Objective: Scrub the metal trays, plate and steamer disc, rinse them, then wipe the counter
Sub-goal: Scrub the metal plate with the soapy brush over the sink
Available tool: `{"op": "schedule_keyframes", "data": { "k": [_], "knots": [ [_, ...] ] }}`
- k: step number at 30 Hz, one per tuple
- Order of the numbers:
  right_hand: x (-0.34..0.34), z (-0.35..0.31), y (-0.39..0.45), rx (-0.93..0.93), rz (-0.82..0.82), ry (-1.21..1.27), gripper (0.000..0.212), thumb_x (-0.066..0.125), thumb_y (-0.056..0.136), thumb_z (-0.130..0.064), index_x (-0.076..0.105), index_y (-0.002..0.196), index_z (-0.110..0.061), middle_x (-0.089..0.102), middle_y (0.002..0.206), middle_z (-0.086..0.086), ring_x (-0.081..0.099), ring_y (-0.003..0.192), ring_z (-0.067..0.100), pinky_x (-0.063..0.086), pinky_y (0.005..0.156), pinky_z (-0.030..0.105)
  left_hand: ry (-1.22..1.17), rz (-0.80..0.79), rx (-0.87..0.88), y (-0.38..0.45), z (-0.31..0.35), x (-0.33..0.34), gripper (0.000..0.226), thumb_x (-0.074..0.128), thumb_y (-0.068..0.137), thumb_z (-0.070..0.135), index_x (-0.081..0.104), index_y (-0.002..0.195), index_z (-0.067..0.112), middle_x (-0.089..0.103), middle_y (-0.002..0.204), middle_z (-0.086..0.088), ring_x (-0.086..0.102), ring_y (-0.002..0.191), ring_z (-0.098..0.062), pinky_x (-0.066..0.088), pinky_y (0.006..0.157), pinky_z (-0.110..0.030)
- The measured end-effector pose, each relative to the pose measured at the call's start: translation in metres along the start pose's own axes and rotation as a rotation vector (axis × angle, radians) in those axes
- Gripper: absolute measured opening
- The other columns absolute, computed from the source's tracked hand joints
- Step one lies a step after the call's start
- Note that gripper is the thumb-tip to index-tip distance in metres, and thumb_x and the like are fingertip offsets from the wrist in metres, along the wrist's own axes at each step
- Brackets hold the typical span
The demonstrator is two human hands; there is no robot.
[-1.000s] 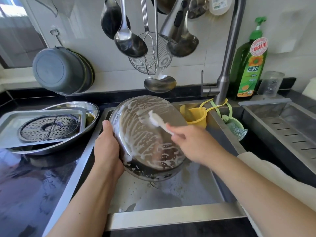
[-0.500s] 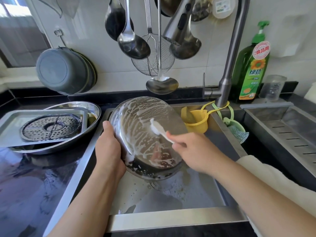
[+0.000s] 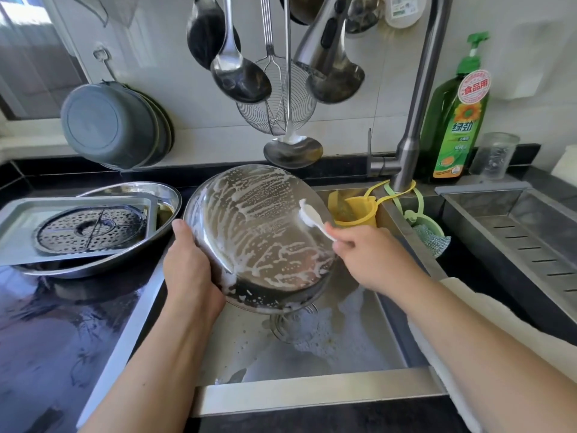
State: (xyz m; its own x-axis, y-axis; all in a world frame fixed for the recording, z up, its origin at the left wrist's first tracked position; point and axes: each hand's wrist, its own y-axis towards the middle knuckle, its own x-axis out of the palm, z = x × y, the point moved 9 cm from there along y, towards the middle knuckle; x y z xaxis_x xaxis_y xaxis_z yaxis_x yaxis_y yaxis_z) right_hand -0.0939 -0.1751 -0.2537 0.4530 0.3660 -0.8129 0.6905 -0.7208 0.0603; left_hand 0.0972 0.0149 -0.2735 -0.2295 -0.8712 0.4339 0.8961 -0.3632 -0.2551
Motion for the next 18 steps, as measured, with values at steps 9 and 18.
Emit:
{"op": "schedule_keyframes", "data": {
  "k": [9,18],
  "knots": [
    [0.006,-0.006,-0.002,-0.010,-0.037,0.011,0.041,0.049,0.104,-0.029,0.055,0.136,-0.054,0.058,0.066,-0.008,0.044,0.055,0.013,0.033,0.049,0.029,-0.055,0.095,0.022,0.007,0.003,-0.013,0.034,0.047,0.107,0.051,0.060,0.093,0.024,0.076,0.067,0.007,0.076,0.070,-0.020,0.061,0.069,-0.041],
    [0.000,-0.003,-0.003,0.005,-0.027,0.001,0.043,0.046,0.106,-0.028,0.051,0.143,-0.048,0.057,0.072,-0.006,0.043,0.056,0.012,0.034,0.050,0.028,-0.045,0.130,0.011,0.009,0.004,-0.017,0.036,0.045,0.107,0.055,0.058,0.092,0.025,0.066,0.053,0.009,0.063,0.048,-0.014,0.053,0.044,-0.026]
  ]
}}
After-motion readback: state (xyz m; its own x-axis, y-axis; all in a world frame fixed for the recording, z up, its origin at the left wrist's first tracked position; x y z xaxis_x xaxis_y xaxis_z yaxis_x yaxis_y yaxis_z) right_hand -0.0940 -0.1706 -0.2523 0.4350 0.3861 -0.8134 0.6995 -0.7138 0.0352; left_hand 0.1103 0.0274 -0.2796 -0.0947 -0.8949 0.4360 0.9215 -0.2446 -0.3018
